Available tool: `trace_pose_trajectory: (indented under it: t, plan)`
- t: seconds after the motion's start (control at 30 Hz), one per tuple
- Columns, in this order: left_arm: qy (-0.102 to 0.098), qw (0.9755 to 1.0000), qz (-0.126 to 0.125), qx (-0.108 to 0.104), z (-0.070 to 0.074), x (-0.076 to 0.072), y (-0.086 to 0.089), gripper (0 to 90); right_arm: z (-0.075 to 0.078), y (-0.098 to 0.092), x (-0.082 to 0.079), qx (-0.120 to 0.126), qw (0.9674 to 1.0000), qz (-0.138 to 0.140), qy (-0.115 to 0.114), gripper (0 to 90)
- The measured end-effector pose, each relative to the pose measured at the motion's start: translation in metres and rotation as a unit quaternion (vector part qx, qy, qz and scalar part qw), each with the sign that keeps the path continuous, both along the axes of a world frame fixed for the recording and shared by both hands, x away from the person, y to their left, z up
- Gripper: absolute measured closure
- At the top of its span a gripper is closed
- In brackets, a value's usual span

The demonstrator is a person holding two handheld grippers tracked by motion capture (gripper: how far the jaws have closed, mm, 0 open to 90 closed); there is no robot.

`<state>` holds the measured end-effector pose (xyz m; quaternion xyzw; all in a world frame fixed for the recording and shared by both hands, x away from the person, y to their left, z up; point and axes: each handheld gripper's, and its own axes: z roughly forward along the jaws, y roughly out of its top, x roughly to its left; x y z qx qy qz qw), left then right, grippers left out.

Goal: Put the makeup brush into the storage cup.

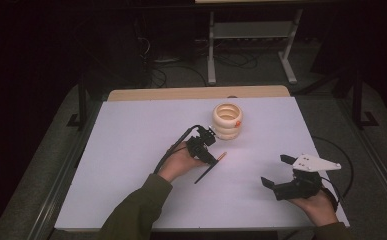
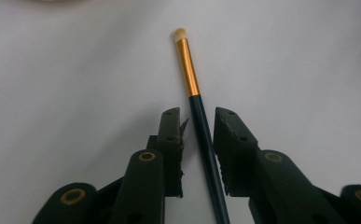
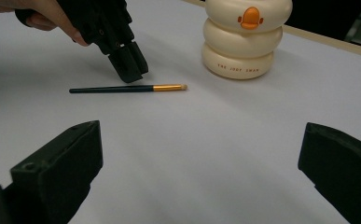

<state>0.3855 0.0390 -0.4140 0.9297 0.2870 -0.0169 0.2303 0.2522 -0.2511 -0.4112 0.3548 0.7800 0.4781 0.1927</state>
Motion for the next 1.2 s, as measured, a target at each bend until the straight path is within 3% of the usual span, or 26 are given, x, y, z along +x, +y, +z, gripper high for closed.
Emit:
trace_pose_trajectory:
  t: [0.37,0.93,1.2]
  plan:
    - [0.022,0.9995,-0.005,0.022,-0.002,0.0,-0.008,75.8,0.0,0.0,0.0,-0.001,1.0,0.001,-0.003,0.0]
    - [0.024,0.9987,-0.015,0.042,-0.006,0.0,-0.011,76.4,0.0,-0.001,0.0,0.003,1.0,-0.001,0.0,0.0]
    - [0.029,0.9972,-0.017,0.067,-0.004,0.001,-0.015,77.6,0.0,-0.001,0.0,0.003,1.0,-0.001,-0.003,0.0]
